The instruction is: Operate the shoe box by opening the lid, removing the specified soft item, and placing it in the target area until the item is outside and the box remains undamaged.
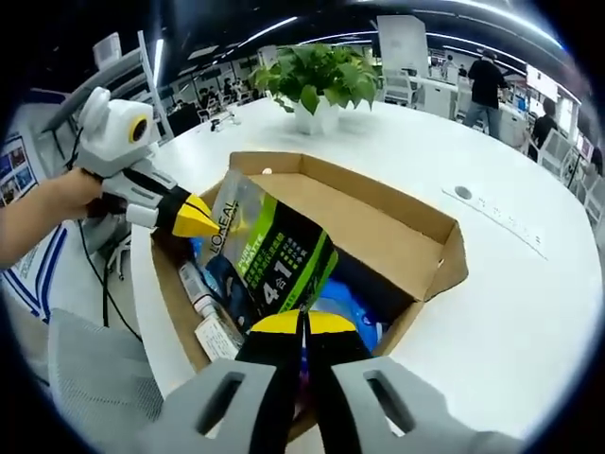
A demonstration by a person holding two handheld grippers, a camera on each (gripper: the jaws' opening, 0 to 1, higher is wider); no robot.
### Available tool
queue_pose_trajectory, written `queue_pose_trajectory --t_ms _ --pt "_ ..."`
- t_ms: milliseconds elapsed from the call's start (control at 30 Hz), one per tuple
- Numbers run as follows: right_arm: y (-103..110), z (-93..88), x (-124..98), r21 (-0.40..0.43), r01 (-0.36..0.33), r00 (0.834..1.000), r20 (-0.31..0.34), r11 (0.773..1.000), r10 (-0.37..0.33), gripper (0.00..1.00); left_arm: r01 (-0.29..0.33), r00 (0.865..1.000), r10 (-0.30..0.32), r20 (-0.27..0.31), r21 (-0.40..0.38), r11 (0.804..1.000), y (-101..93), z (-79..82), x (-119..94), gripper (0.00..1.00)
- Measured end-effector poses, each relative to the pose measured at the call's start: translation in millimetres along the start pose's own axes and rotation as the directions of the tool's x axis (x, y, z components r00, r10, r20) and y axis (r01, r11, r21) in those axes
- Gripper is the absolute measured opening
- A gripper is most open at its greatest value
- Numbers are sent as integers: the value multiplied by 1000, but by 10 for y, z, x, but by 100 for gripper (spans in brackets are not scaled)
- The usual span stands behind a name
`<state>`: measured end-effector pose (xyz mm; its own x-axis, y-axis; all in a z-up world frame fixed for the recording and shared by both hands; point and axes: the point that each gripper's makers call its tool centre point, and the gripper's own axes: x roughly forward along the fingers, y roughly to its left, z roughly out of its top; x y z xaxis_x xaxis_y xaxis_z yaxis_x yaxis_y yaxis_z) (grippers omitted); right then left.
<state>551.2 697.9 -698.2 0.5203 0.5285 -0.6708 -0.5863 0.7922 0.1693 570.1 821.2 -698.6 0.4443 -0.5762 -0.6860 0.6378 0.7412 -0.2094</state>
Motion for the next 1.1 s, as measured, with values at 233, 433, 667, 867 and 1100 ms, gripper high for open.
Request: queue_pose_trajectory --t_ms 233,433,667,867,1100 --pt "-74 99 -189 47 15 999 51 999 -17 0 11 999 -11 36 9 1000 -146 180 -68 0" --pt "-186 131 -368 76 32 997 74 997 -37 0 29 998 -31 57 24 999 -349 344 -63 0" --pt "-402 89 -572 114 67 994 82 991 -76 0 58 996 -61 68 38 998 -582 465 49 0" --pt "-568 36 -707 144 91 992 79 985 -103 0 91 994 -95 56 64 994 -716 535 185 0" --pt "-732 -41 -835 170 115 989 72 979 -129 0 121 991 -125 43 86 989 -842 612 322 0"
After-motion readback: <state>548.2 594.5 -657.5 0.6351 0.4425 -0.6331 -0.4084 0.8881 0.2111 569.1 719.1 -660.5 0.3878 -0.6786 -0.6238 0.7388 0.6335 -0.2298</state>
